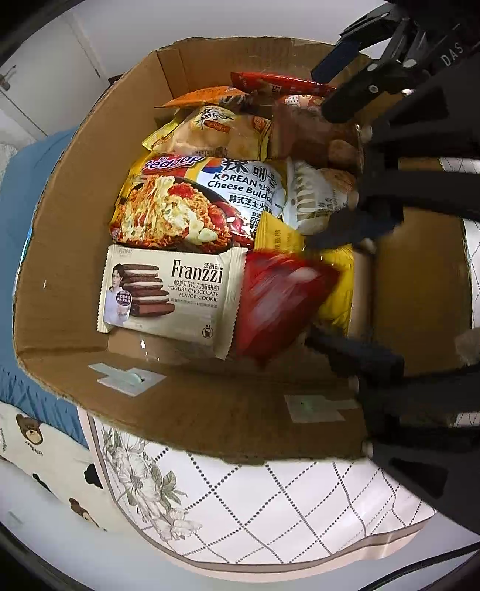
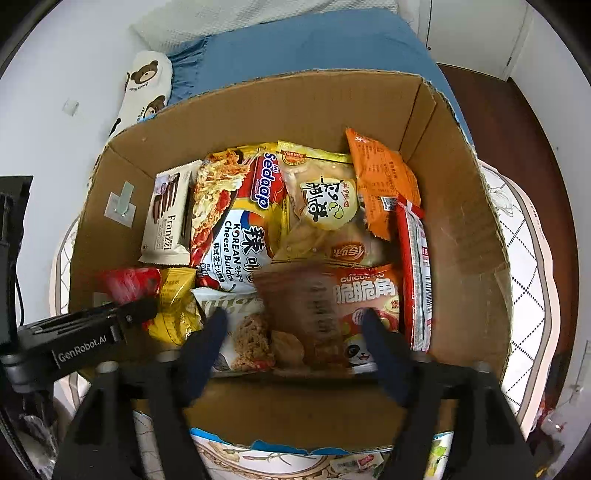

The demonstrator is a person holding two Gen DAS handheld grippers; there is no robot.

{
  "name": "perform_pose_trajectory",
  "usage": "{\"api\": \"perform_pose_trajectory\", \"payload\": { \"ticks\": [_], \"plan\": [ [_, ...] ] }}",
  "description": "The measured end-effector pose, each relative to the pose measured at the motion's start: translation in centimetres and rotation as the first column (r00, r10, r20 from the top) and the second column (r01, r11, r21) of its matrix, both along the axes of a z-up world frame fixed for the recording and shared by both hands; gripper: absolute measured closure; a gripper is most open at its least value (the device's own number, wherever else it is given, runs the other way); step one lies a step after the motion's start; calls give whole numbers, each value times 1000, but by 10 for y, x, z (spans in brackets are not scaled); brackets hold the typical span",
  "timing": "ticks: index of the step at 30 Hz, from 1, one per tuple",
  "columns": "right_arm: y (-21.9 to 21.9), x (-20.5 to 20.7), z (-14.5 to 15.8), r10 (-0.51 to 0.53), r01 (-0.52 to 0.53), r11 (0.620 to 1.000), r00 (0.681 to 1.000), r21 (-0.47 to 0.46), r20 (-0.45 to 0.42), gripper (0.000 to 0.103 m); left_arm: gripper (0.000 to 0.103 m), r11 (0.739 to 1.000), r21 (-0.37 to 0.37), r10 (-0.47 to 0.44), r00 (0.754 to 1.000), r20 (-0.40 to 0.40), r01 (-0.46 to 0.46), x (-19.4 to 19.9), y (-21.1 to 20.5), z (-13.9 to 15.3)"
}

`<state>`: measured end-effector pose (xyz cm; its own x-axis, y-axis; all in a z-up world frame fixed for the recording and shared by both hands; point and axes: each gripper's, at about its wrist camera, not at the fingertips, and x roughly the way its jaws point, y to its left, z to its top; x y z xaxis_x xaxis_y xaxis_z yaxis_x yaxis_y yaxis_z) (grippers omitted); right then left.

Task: Organize snacks
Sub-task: 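Carry the red and brown packets into the box and open both tools, then move both open tools down toward the last two snacks on the sheet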

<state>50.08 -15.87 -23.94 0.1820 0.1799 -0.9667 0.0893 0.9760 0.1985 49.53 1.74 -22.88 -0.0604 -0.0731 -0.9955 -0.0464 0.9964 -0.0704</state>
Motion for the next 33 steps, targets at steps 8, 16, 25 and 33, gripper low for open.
{"api": "perform_pose_trajectory", "payload": {
  "ticks": [8,16,25,33],
  "plan": [
    [-10,-4,-5,-5,5,1000,1000,-16,-15,7,30,999,10,-34,999,15,34,-6,-15,-4],
    [-29,-15,11,-30,31,999,999,-26,41,7,30,998,42,-42,996,85,38,-25,-27,11],
    [-33,-43,43,-3,16,996,989,-90,148,7,30,996,72,-66,966,250,49,-59,-34,58],
    [-38,-81,82,1,30,993,964,-115,266,7,30,995,80,-87,920,381,60,-93,-35,102]
  ]
}}
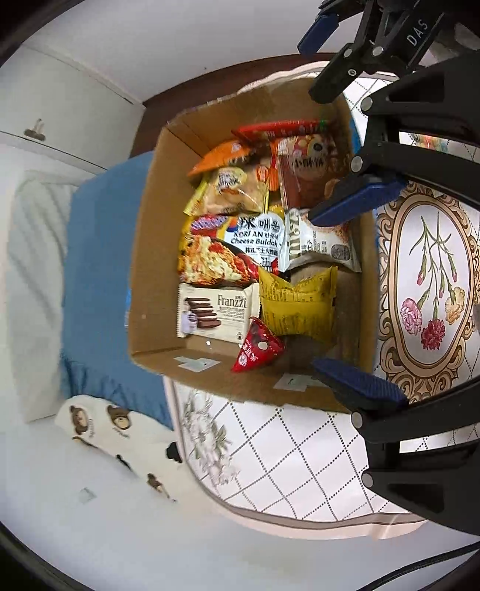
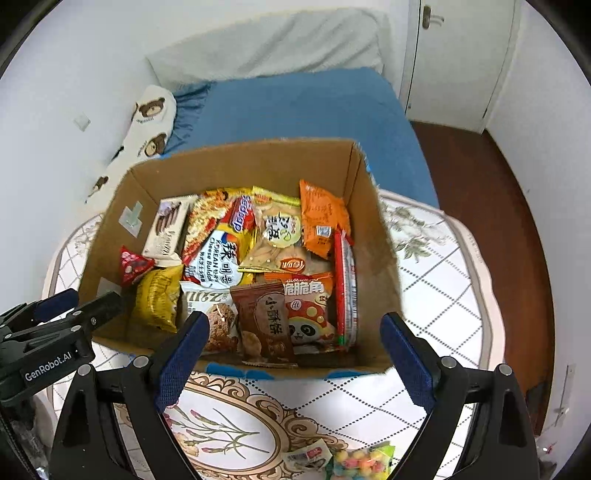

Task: Organize snacks
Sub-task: 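Move both open tools down toward the last two snacks on the sheet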

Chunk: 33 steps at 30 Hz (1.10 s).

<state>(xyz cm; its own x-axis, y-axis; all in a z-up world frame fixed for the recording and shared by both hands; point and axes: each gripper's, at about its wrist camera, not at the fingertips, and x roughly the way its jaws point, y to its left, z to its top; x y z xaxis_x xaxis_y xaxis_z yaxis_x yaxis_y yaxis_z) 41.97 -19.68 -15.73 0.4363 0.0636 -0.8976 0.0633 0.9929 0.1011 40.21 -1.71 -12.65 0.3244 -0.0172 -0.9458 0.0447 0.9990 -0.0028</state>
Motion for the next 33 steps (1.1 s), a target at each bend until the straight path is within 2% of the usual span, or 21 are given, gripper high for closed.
{"api": "perform_pose_trajectory", "payload": {
  "ticks": [7,16,21,25,27,28,29,33],
  "plan": [
    [-2,-40,41,8,-6,1000,995,-17,103,7,30,1000,3,-11,995,98,11,-35,2,32],
    [-1,-90,79,8,-7,1000,981,-7,192,7,30,1000,0,-30,981,192,30,-77,-3,65],
    [1,-112,93,12,-17,1000,977,24,212,7,30,1000,-6,-27,974,226,30,-96,-7,78],
    [0,-128,91,7,-21,998,978,61,209,7,30,1000,-5,-25,974,227,27,-108,-11,77],
    [-4,-136,84,1,-18,996,981,82,196,7,19,1000,-7,-19,974,226,21,-114,-13,73],
    [-7,-139,79,-4,-13,996,982,91,189,6,7,1000,-9,-17,974,225,19,-116,-13,70],
    [-11,-142,74,-11,-6,995,983,98,181,4,4,1000,-12,-15,975,222,18,-118,-14,65],
    [-34,-153,40,-54,39,991,992,127,117,4,3,1000,-5,-16,988,154,17,-124,-25,36]
  ]
}}
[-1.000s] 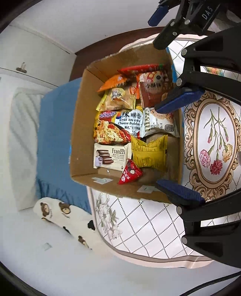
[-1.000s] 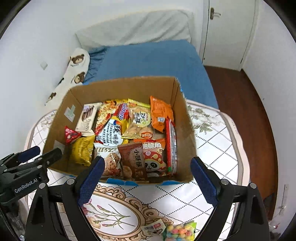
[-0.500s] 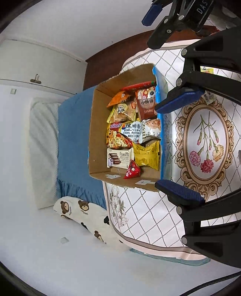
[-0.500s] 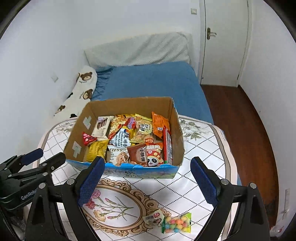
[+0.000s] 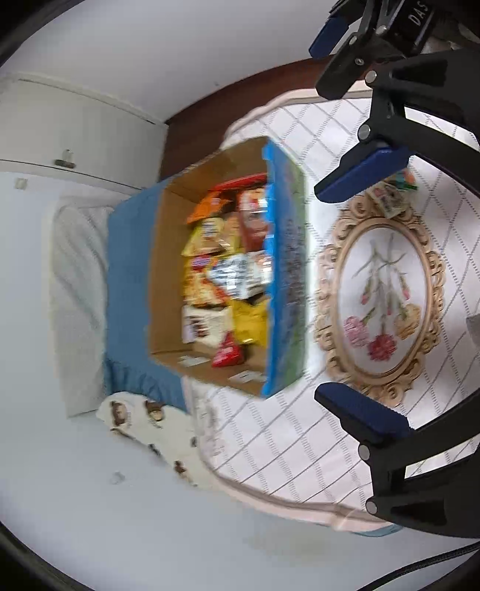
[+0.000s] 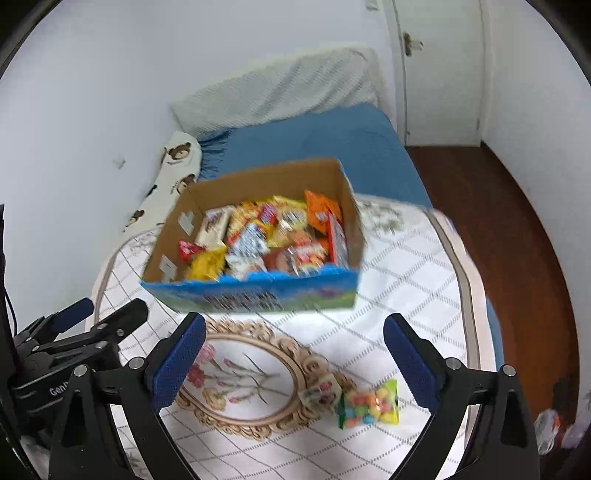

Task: Organize snacks
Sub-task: 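Move both open tools down toward the last two snacks on the sheet, then grasp the white-green packet with left tool while right tool grasps colourful candy bag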

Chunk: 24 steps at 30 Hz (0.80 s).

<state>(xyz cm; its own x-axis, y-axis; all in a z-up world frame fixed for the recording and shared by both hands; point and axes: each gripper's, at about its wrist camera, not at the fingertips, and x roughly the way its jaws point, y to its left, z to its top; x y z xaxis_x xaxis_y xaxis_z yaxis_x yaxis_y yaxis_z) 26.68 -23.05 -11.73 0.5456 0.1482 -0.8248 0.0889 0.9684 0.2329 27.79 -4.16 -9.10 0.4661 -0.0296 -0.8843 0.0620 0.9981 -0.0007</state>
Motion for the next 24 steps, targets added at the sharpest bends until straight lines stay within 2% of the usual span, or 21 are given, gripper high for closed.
{"api": "perform_pose_trajectory", "payload": {
  "ticks": [3,7,9,12,14,16,20,21,22,23,24],
  "plan": [
    [-22,-6,-40,-38,40,999,995,22,-88,4,3,1000,16,-11,996,-86,12,-2,-15,-39],
    [-47,-14,-106,-79,99,992,969,74,-235,4,3,999,39,-23,980,-200,32,-7,-36,-91],
    [-61,-22,-138,-101,149,979,945,136,-311,4,3,996,54,-51,967,-250,67,-10,-49,-116],
    [-78,-35,-170,-140,224,957,913,184,-383,4,3,982,67,-146,942,-302,174,-14,-74,-146],
    [-91,-48,-187,-180,283,939,890,197,-420,4,3,964,71,-218,911,-351,258,-17,-92,-165],
    [-101,-58,-199,-216,329,924,870,196,-442,4,3,951,30,-269,870,-413,308,-18,-107,-185],
    [-111,-75,-211,-273,394,899,845,191,-459,4,4,941,-19,-307,828,-470,339,-14,-128,-211],
    [-112,-78,-214,-286,411,891,839,195,-463,4,8,941,-26,-308,822,-479,338,-12,-131,-217],
    [-114,-82,-217,-298,433,876,832,212,-468,4,24,942,-33,-306,817,-489,333,-11,-133,-222],
    [-115,-83,-219,-305,445,868,829,222,-470,5,35,942,-47,-309,809,-501,331,-11,-135,-227],
    [-115,-85,-221,-311,455,861,825,229,-472,5,38,942,-64,-315,801,-509,330,-12,-137,-230]
  ]
}}
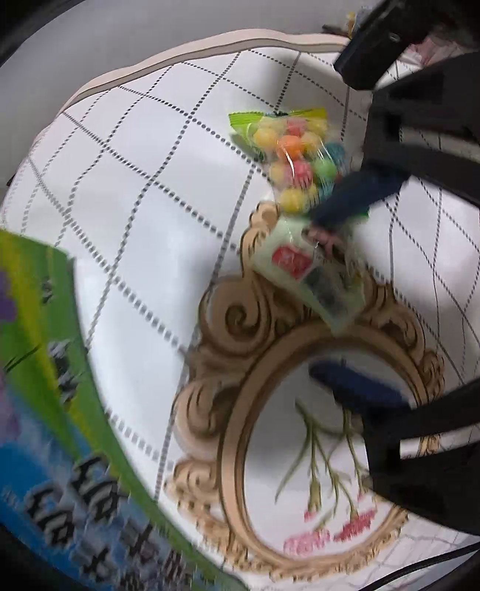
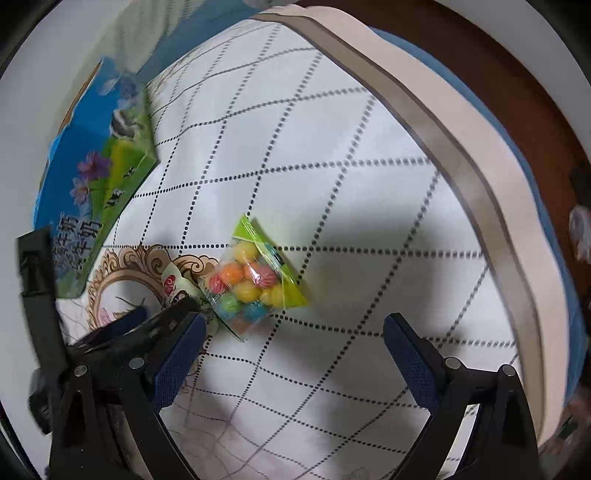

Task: Organize snacks
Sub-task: 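Grasp the white-green packet with left tool while right tool grasps colourful candy bag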

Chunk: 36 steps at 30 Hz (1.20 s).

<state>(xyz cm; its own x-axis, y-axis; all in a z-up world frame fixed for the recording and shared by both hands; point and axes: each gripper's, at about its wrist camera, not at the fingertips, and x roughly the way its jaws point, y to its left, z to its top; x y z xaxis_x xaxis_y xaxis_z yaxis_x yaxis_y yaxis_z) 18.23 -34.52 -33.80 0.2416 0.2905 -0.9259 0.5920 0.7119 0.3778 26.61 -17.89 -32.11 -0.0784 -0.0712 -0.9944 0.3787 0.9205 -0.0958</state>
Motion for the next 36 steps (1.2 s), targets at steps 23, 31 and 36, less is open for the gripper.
{"api": "perform_pose_trajectory", "payload": {
  "ticks": [23,31,36],
  "plan": [
    [113,99,-39,328,-337,921,941,-193,-80,44,54,966,4,259,964,-57,-259,-45,136,-8],
    [162,91,-37,576,-595,758,803,-267,-155,45,47,951,-39,299,944,-142,-307,-60,152,-33],
    [144,92,-35,500,-515,830,857,-214,-126,42,48,951,-24,304,943,-139,-310,-49,147,-31]
  ]
}}
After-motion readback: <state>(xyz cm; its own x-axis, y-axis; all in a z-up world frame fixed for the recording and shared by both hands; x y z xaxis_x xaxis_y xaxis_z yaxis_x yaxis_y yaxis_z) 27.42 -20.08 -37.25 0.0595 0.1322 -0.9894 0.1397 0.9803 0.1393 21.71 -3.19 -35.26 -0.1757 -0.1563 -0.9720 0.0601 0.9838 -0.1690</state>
